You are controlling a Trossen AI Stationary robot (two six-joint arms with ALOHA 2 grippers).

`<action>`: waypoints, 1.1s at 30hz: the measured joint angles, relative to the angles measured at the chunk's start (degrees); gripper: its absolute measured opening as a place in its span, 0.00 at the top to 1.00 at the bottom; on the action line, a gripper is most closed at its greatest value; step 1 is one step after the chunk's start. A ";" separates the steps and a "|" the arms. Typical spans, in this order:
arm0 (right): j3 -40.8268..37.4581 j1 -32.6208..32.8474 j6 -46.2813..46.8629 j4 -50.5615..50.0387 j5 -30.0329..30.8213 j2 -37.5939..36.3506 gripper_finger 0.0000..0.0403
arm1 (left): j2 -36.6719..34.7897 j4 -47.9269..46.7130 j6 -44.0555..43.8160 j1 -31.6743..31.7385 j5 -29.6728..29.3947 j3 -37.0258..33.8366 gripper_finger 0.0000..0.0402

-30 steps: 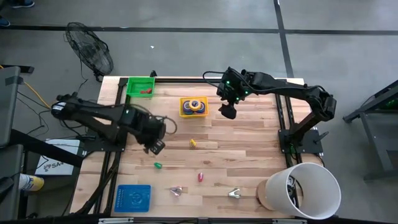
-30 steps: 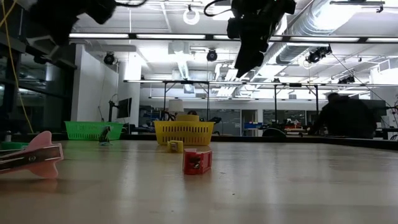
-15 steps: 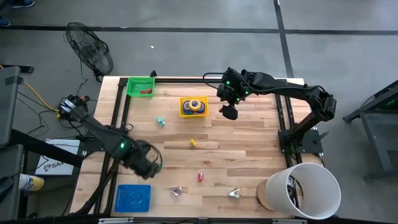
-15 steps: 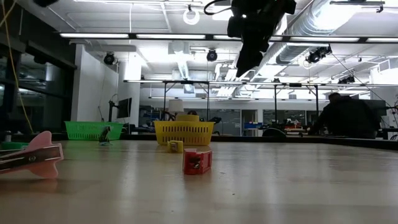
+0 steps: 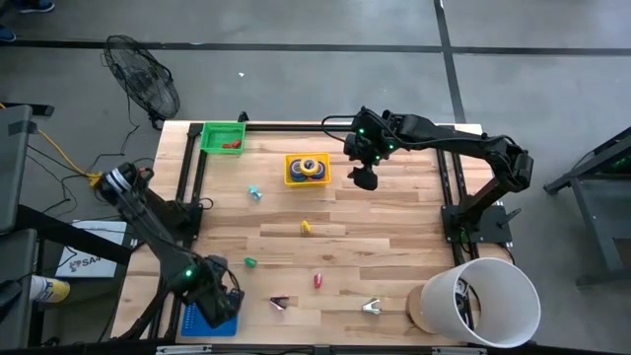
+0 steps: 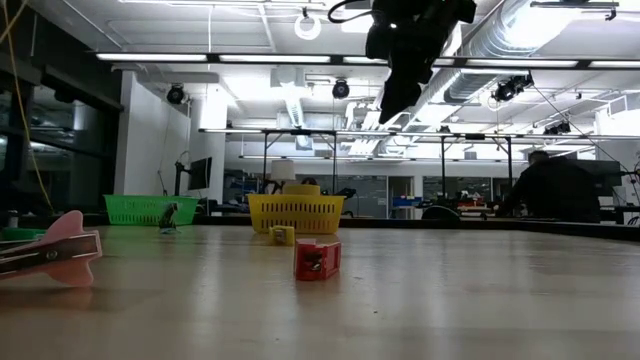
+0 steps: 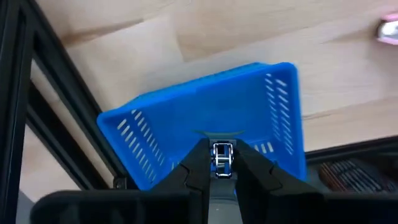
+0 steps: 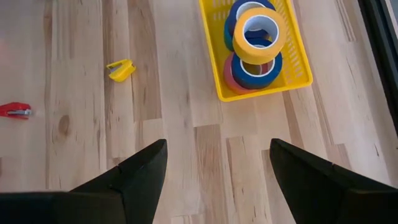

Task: Pick and place Stapler, Stapler remover, tape
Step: Put the black staple remover into the blue bin

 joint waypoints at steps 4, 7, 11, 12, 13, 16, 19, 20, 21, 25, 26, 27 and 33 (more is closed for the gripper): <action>0.00 0.00 -0.24 0.00 0.00 0.00 0.32 | 1.05 0.23 -2.08 -0.99 2.97 0.00 0.89; 0.00 0.02 -0.20 0.00 0.00 0.00 0.32 | 1.76 0.52 -2.02 -0.96 5.74 0.00 0.89; 0.00 0.02 -0.17 -0.26 -0.02 0.00 0.32 | 2.56 0.50 -1.80 -0.92 7.02 0.00 0.87; -0.02 0.00 -0.17 -0.40 -0.02 0.00 0.32 | 2.78 0.44 -1.80 -0.90 7.01 0.00 0.87; -0.02 0.00 -0.15 -0.46 -0.02 0.00 0.32 | 2.93 0.34 -1.80 -0.90 7.02 0.00 0.87; -0.02 0.00 -0.13 -0.48 -0.02 0.00 0.32 | 3.32 0.49 -1.65 -0.88 7.00 0.00 0.86; -0.02 0.00 -0.08 -0.50 -0.05 0.00 0.32 | 3.35 0.47 -1.82 -0.88 7.11 0.00 0.86; -0.02 0.00 -0.05 -0.50 -0.04 0.00 0.32 | 3.35 0.46 -1.82 -0.88 7.33 0.00 0.86; -0.02 0.01 -0.01 -0.50 -0.04 0.00 0.32 | 3.35 0.45 -1.82 -0.88 7.51 0.00 0.86; -0.02 0.00 0.00 -0.77 -0.09 0.00 0.32 | 3.35 0.48 -1.82 -0.88 8.19 0.00 0.86; -0.04 0.00 0.00 -0.89 -0.07 0.00 0.32 | 3.35 0.54 -1.82 -0.88 8.24 0.00 0.86; -0.04 0.01 -0.01 -0.93 -0.07 0.00 0.32 | 3.35 0.65 -1.82 -0.88 8.24 0.00 0.86; -0.04 0.00 -0.74 -2.22 0.06 0.00 0.32 | 3.35 0.93 -1.82 -0.88 7.70 0.00 0.81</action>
